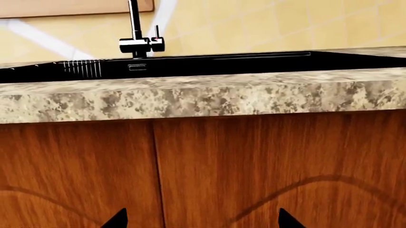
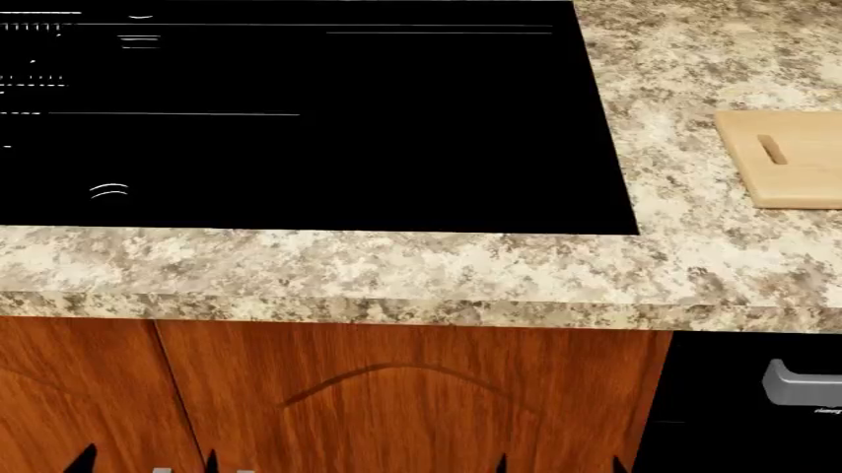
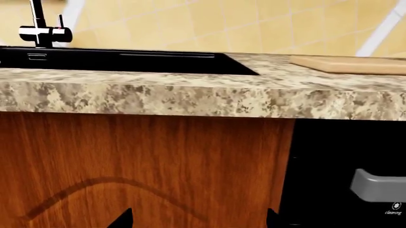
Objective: Place the cherry and the sweet potato on separate cutting boards.
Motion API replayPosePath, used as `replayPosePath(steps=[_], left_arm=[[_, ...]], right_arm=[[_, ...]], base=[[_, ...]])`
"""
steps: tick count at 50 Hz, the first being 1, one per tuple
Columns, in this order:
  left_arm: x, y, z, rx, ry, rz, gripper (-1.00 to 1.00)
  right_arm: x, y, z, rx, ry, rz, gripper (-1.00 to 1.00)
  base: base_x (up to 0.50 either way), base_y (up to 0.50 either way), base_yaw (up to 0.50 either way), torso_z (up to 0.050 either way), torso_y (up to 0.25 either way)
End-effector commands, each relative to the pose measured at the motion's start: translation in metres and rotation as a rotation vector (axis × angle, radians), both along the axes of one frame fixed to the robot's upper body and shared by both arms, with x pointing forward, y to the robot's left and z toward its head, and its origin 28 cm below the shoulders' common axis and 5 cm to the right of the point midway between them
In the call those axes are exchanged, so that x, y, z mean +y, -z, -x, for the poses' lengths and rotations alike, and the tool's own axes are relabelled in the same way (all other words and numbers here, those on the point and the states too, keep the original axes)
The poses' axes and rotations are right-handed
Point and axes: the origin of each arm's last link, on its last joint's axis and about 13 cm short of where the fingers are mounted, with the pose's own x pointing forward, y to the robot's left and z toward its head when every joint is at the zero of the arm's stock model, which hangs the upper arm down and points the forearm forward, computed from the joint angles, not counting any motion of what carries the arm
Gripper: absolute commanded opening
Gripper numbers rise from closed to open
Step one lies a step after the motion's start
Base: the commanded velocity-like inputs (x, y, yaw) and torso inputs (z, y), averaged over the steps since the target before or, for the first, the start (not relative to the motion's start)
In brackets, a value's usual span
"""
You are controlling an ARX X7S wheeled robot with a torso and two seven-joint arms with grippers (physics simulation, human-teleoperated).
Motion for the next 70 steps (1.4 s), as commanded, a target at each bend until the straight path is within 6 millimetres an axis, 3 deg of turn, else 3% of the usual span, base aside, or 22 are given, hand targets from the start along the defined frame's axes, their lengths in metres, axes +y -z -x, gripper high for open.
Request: replayPosePath(steps=[1, 12, 70], left_arm=[[0.0009, -0.0007, -0.0001, -0.002, -0.016, 0.006, 1.00], [0.0010, -0.0018, -0.0012, -0.011, -0.023, 0.000, 1.00], [0.0019, -0.0006, -0.0017, -0.002, -0.026, -0.004, 1.00]], right_arm=[[0.0010, 0.0004, -0.0005, 0.005, -0.012, -0.004, 1.00], [0.0007, 0.0021, 0.0005, 0.020, -0.021, 0.005, 1.00], [0.0007, 0.0024, -0.0001, 0.011, -0.020, 0.014, 1.00]], base=[[0.00, 0.00, 0.00, 0.000, 0.000], [0.00, 0.04, 0.00, 0.000, 0.000], [0.00, 0.50, 0.00, 0.000, 0.000]])
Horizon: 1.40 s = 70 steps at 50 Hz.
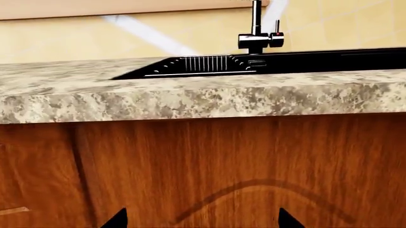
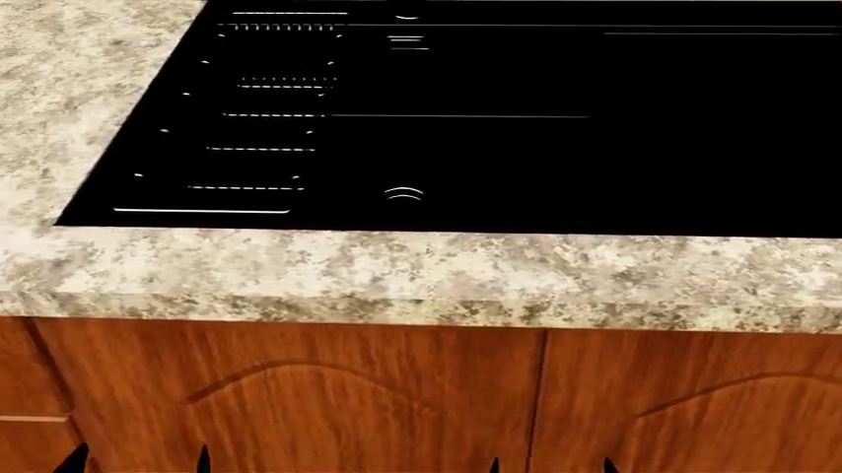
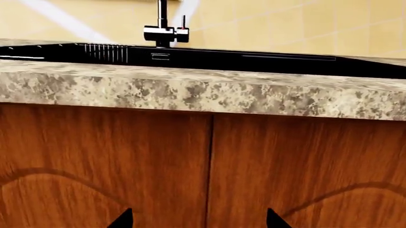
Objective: Place the cherry and the sweet potato on separate cutting boards.
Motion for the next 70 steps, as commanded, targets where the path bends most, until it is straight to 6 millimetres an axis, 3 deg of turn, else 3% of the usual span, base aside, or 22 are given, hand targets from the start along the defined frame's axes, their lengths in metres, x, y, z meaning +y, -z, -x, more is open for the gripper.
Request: replayPosePath(steps=[1, 70], left_arm=[[0.0000, -0.0002, -0.0003, 0.000, -0.003, -0.002, 1.00], [-0.0011, -0.0006, -0.0007, 0.001, 0.002, -0.009, 1.00]], right_arm=[[-0.0002, 0.0003, 0.0003, 0.002, 0.000, -0.002, 1.00], [-0.0003, 0.0011, 0.0006, 0.008, 0.006, 0.012, 1.00]], base=[[0.00, 0.50, 0.00, 0.000, 0.000], [0.00, 0.50, 0.00, 0.000, 0.000]])
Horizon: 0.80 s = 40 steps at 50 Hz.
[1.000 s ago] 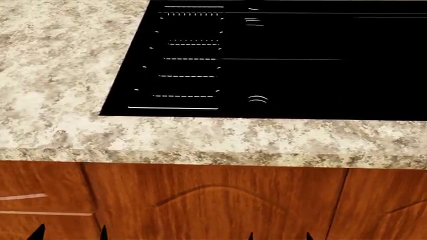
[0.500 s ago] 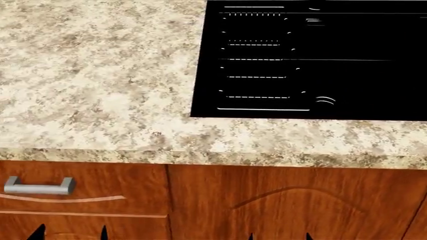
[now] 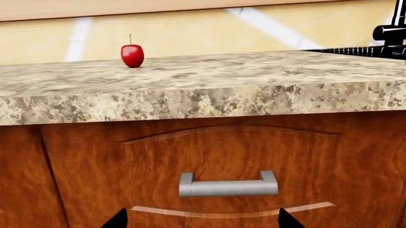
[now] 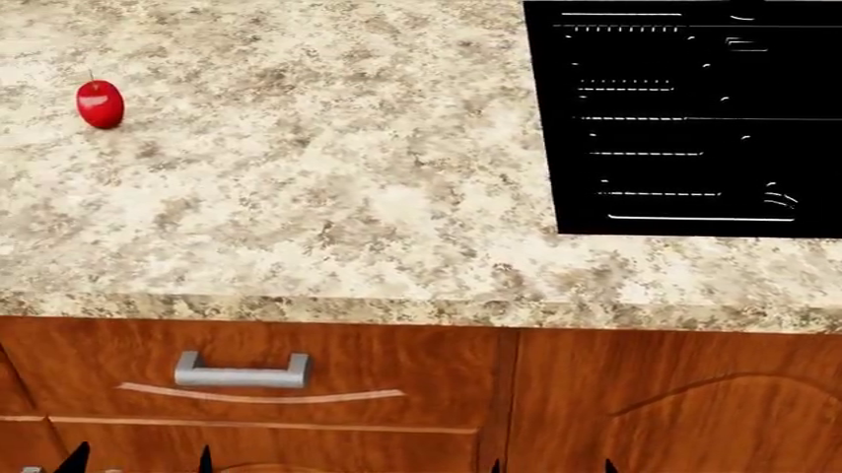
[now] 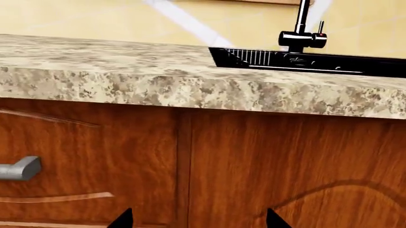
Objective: Place the cherry and the sweet potato on separate cutting boards.
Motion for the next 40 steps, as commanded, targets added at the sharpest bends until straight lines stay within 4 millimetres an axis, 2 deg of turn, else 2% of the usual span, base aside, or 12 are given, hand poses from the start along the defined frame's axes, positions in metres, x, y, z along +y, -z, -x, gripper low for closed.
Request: replayPosePath(steps=[1, 11, 33, 40], left_arm=[[0.0000, -0.0001, 0.0002, -0.001, 0.000, -0.001, 1.00], [-0.0016, -0.0006, 0.0004, 0.002, 0.017, 0.007, 1.00], [-0.0001, 0.0002, -0.0001, 0.000, 0.004, 0.004, 1.00], [0.0009, -0.0017, 0.0003, -0.026, -0.003, 0.003, 1.00]], right_arm=[[-0.0001, 0.0001, 0.0001, 0.000, 0.000, 0.002, 1.00], [0.0001, -0.0008, 0.0003, -0.001, 0.006, -0.012, 1.00], [-0.0011, 0.0000, -0.0016, 0.006, 0.038, -0.017, 1.00], [-0.0015, -0.0003, -0.0016, 0.002, 0.045, -0.017, 1.00]], base=[[0.00, 0.50, 0.00, 0.000, 0.000], [0.00, 0.49, 0.00, 0.000, 0.000], [0.00, 0.00, 0.00, 0.000, 0.000], [0.00, 0.00, 0.00, 0.048, 0.000]])
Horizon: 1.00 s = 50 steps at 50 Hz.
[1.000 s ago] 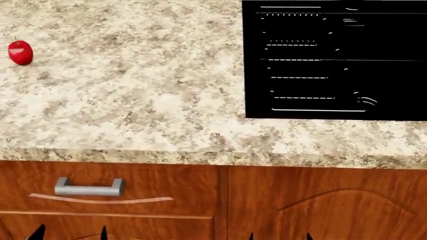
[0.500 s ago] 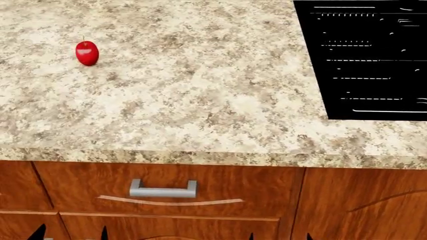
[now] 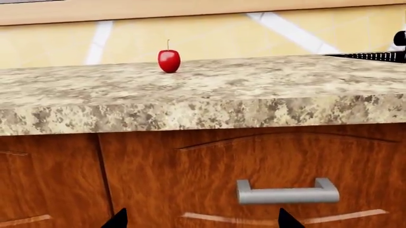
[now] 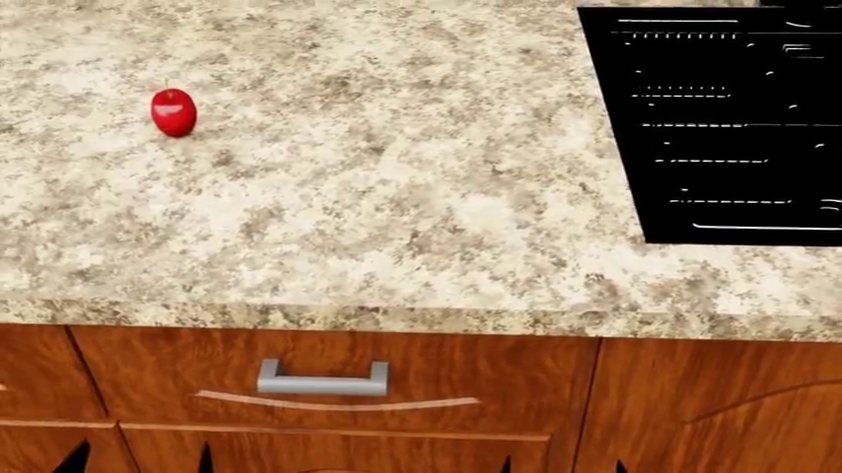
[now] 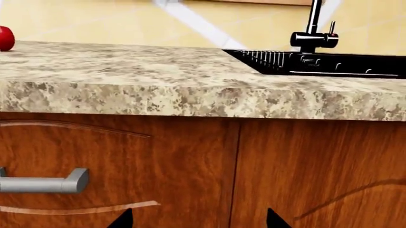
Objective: Place the cherry and the sweet potato on separate cutting boards.
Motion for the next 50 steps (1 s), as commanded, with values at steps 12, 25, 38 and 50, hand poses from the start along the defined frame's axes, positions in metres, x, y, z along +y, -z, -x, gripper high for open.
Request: replayPosePath(steps=[12, 25, 38, 50], left_arm=[[0.001, -0.001, 0.000, -0.013, -0.004, -0.003, 1.00], [0.000, -0.001, 0.000, -0.011, 0.009, -0.012, 1.00], [0.000, -0.004, 0.000, -0.024, 0.004, 0.048, 1.00], [0.017, -0.111, -0.019, -0.096, 0.063, 0.096, 1.00]], right_arm=[[0.000, 0.002, 0.000, 0.028, 0.003, 0.014, 1.00], [0.000, 0.000, -0.001, 0.007, 0.007, 0.011, 1.00], [0.000, 0.000, -0.001, 0.006, 0.012, 0.014, 1.00], [-0.023, -0.111, -0.025, -0.142, 0.047, 0.077, 1.00]], base=[[0.00, 0.00, 0.00, 0.050, 0.000], [0.00, 0.00, 0.00, 0.050, 0.000], [0.00, 0.00, 0.00, 0.050, 0.000], [0.00, 0.00, 0.00, 0.004, 0.000]])
